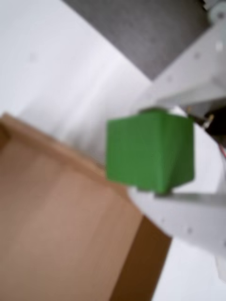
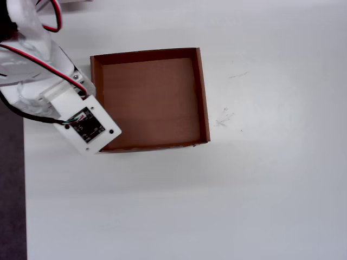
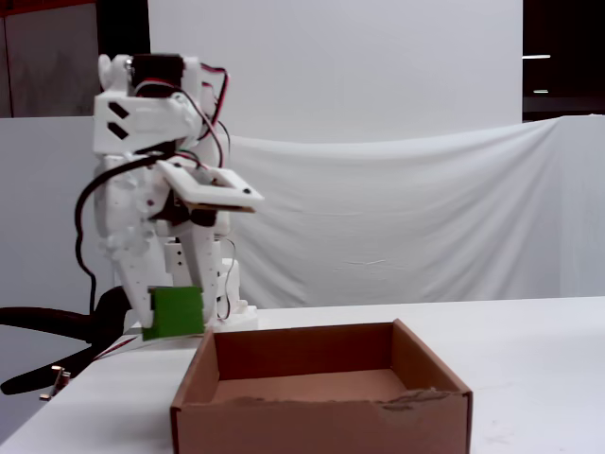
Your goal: Grasp a green cube and put it in a box.
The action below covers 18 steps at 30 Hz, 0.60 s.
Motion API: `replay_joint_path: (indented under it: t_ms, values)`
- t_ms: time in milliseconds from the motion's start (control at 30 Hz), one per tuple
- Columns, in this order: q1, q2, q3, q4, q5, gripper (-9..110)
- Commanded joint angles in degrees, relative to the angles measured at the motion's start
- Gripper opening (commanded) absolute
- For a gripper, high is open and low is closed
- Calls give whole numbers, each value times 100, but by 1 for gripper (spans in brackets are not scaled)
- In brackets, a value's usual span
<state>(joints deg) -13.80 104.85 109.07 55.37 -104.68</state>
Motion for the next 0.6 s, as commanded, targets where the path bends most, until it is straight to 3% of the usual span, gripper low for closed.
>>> replay_joint_path:
  t_ms: [0,267,567]
  values:
    - [-387,290,-299,-70,44,14]
    - [-1477,79,-26,-343,606,14]
    - [-1600,0,1107,-1292,668,14]
